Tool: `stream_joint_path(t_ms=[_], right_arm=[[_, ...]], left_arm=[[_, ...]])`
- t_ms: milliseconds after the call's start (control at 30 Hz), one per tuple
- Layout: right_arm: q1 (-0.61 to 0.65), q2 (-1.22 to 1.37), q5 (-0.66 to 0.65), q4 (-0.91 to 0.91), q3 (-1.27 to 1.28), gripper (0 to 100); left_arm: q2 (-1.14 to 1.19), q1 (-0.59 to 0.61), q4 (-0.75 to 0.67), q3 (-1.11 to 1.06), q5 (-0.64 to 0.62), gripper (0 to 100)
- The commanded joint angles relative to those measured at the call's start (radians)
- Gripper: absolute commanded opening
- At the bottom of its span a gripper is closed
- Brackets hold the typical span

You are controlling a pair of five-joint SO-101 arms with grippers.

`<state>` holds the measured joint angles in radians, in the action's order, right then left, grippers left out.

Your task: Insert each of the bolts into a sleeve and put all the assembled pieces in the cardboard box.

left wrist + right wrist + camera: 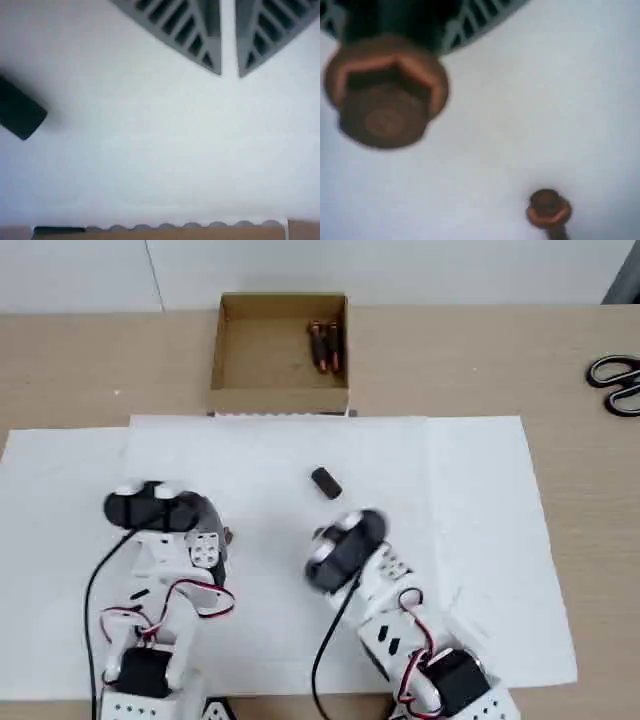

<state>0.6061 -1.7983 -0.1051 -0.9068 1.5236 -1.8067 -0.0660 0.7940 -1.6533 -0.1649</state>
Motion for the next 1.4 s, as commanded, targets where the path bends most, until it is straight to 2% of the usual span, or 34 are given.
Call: stream_joint_path(t_ms=[0, 133, 233, 400, 667, 900, 1133, 1367], right_arm=[[-0.101, -0.004, 0.19, 0.059, -0.021, 0.2], [-0.108, 0.015, 0.198, 0.136, -0.061, 0.2], [-0.111, 0.13, 0.198, 0.191, -0.133, 0.2], [-0.131, 0.541, 0.203, 0.331, -0.411, 0.2], [-0.214, 1.34, 0.192, 0.456, -1.085, 0.2], [-0.216, 1.913, 0.054, 0.556, -1.634, 0.2], [-0.213, 2.321, -0.044, 0.567, -2.021, 0.2], [-0.209, 2.505, -0.068, 0.547, -2.151, 0.5]], left_arm=[[-0.006, 0.009, -0.06, -0.027, 0.005, 1], [0.0, 0.005, -0.049, -0.028, 0.005, 1], [0.0, 0.005, 0.018, -0.028, 0.0, 1], [-0.002, 0.008, 0.064, -0.028, -0.002, 1], [-0.002, 0.011, 0.071, -0.028, -0.002, 1], [-0.002, 0.012, 0.071, -0.028, -0.002, 1], [-0.002, 0.041, 0.072, -0.028, 0.003, 1], [-0.002, 0.038, 0.072, -0.028, 0.005, 1]])
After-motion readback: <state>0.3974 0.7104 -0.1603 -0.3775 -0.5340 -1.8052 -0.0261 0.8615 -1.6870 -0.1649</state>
